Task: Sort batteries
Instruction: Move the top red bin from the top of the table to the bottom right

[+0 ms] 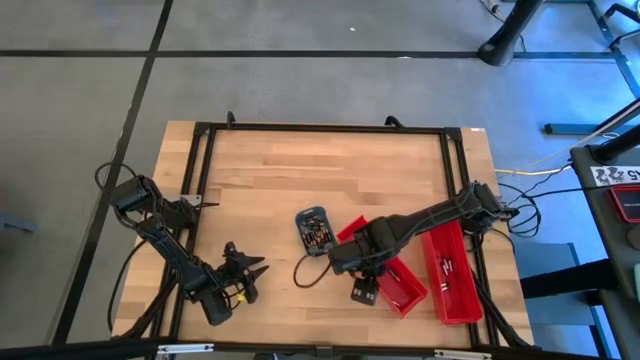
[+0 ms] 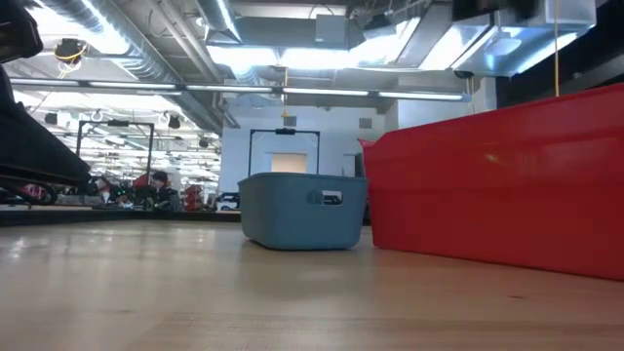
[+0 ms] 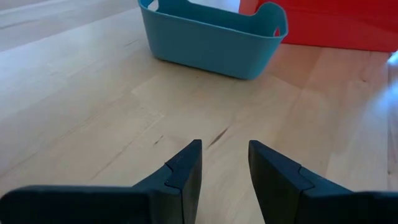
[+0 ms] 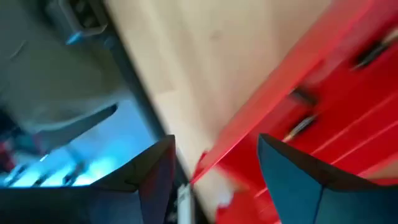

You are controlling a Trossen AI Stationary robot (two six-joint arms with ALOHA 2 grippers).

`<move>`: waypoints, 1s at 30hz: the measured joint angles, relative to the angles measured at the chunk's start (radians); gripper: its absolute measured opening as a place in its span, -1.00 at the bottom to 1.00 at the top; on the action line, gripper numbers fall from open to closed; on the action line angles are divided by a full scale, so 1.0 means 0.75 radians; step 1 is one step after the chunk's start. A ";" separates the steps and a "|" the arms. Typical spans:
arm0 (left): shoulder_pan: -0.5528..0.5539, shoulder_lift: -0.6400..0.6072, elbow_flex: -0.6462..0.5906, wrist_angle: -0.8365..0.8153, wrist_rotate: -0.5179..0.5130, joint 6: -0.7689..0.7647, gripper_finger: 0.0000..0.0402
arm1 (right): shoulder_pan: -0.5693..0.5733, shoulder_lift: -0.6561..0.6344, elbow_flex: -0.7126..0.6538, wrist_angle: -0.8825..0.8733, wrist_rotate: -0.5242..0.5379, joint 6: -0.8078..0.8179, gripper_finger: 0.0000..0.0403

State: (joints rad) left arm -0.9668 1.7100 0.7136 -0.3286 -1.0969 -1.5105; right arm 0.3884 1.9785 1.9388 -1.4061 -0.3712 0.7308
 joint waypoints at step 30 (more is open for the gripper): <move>0.000 0.000 -0.001 0.025 0.001 0.010 -0.40 | -0.225 0.288 -0.002 0.179 0.596 -0.278 -0.98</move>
State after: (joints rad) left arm -0.9668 1.7100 0.7132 -0.3096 -1.0963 -1.5028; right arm 0.2198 2.1948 1.9373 -1.2718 0.0760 0.5221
